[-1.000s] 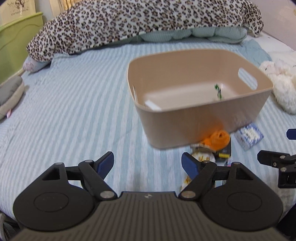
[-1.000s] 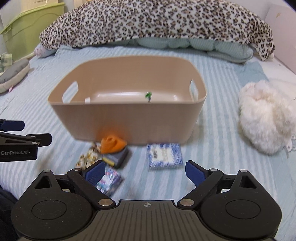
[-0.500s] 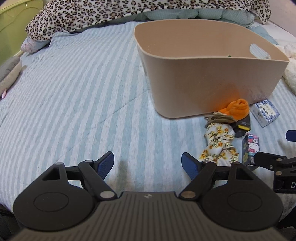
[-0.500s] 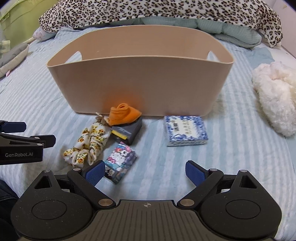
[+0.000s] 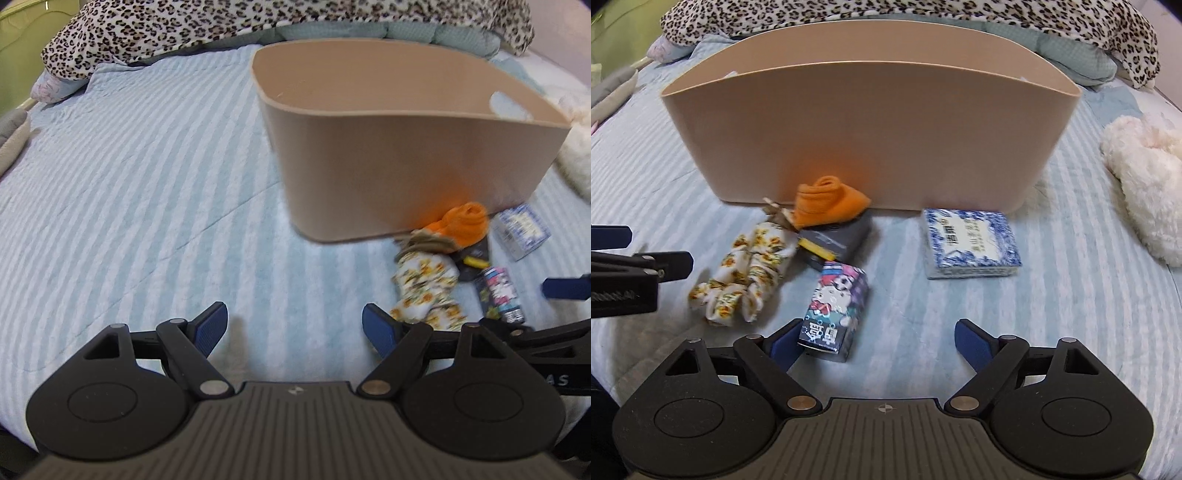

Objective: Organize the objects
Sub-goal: 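Grasp the Hello Kitty box with the right tool while the left tool grasps the floral scrunchie, then carry the Hello Kitty box and scrunchie into the basket and open both tools, then grasp the blue-and-white box with the right tool while the left tool grasps the metal hair clip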

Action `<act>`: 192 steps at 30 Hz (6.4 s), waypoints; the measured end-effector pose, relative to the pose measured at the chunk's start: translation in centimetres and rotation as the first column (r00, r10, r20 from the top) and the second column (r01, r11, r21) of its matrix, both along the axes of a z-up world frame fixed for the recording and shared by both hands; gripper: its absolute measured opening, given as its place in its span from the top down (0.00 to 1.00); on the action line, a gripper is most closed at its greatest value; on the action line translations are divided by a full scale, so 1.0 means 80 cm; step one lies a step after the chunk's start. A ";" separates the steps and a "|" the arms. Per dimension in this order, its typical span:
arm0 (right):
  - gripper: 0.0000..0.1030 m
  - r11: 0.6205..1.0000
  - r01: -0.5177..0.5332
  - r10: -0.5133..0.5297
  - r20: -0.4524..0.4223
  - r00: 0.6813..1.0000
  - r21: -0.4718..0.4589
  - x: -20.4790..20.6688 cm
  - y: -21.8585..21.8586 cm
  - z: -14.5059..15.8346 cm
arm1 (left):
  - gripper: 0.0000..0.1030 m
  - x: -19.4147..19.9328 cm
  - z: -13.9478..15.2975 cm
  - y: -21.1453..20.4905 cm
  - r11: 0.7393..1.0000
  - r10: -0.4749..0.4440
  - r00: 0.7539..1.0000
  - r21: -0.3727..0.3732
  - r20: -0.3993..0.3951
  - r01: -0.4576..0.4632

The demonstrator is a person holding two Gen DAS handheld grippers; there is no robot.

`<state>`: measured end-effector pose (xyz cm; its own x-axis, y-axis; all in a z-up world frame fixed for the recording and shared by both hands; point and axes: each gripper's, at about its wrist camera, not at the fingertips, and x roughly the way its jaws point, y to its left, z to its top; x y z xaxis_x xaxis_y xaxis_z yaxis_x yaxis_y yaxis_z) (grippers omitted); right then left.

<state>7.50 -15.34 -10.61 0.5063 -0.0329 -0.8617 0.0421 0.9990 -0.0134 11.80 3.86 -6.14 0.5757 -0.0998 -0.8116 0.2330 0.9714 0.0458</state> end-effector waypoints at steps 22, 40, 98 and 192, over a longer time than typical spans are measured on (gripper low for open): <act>0.50 0.993 -0.107 0.104 0.055 0.993 0.047 -0.003 -0.009 0.002 | 0.41 0.018 -0.029 -0.039 0.992 -0.108 0.992 -0.070 -0.070 0.103; 0.80 0.986 -0.121 0.113 0.073 0.991 0.117 -0.012 -0.018 0.019 | 0.98 0.005 -0.005 -0.029 0.990 -0.097 0.994 -0.107 -0.059 0.091; 0.65 0.999 -0.033 0.037 0.248 0.968 -0.018 0.141 -0.080 0.092 | 0.67 0.151 0.045 -0.086 0.999 -0.025 0.998 -0.025 0.053 0.026; 0.42 1.000 -0.020 0.021 0.089 0.996 -0.015 0.044 -0.078 -0.011 | 0.75 0.059 -0.023 -0.068 0.979 -0.014 0.990 -0.203 -0.138 -0.014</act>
